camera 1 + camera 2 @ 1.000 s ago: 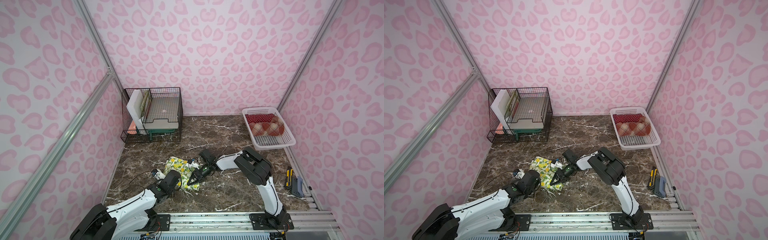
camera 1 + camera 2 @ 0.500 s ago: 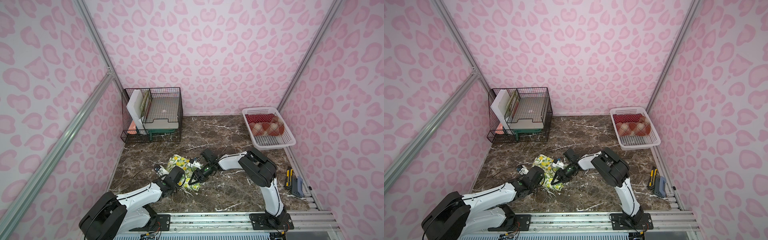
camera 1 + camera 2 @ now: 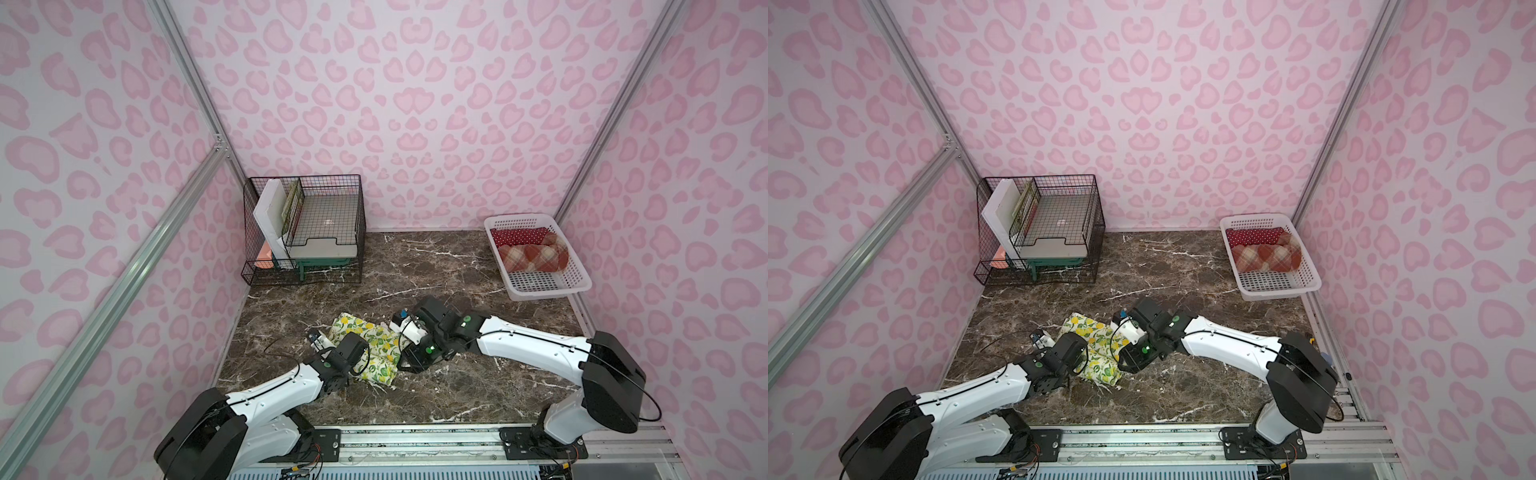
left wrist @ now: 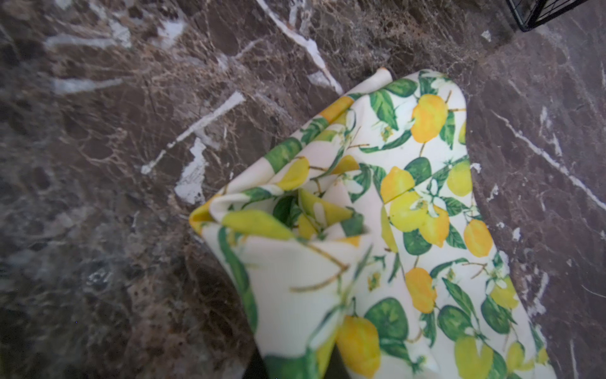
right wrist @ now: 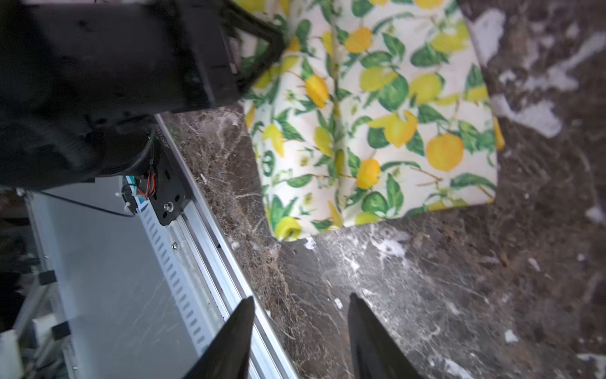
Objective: Roll up the skirts
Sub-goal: Roll the skirt at the center of the board.
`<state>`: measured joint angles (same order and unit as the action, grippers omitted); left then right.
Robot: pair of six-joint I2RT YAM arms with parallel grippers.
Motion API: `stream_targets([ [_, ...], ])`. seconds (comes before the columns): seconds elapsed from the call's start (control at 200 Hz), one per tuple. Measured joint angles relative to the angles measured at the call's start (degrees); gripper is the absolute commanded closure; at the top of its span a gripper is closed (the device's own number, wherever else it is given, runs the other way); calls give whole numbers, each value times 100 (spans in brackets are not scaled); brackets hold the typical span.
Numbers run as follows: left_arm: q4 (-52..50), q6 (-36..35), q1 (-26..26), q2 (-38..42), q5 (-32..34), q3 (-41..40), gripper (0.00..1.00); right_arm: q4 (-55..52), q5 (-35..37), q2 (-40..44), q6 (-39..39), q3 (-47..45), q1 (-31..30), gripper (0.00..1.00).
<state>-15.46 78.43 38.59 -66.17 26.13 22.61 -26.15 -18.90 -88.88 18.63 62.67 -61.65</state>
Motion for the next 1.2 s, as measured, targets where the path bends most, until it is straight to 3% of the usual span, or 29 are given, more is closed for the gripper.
stream_targets([
  [0.055, -13, -37, 0, -59, -7, 39, 100, 109, 157, -17, -101, 44, -328, 70],
  [0.15, -46, -55, 0, -105, -17, 83, 100, 509, 177, -133, -157, -9, -634, 71],
  [0.255, -79, -55, -17, -101, -79, 92, 100, 981, 389, -245, -282, -181, -730, 61],
  [0.475, -197, -46, -57, -15, -72, 44, 100, 1506, 1174, -369, -671, -393, -940, 60],
  [0.7, -173, 50, -81, 129, -31, -81, 100, 2256, 1165, -492, -815, -710, -933, 61],
  [0.965, -85, 81, -7, 144, -35, -90, 100, 2789, 883, 669, -409, -1716, -275, 59],
  [1.2, 162, 94, -7, -76, -111, -15, 100, 2791, 1193, 964, -389, -1790, -918, 59],
])
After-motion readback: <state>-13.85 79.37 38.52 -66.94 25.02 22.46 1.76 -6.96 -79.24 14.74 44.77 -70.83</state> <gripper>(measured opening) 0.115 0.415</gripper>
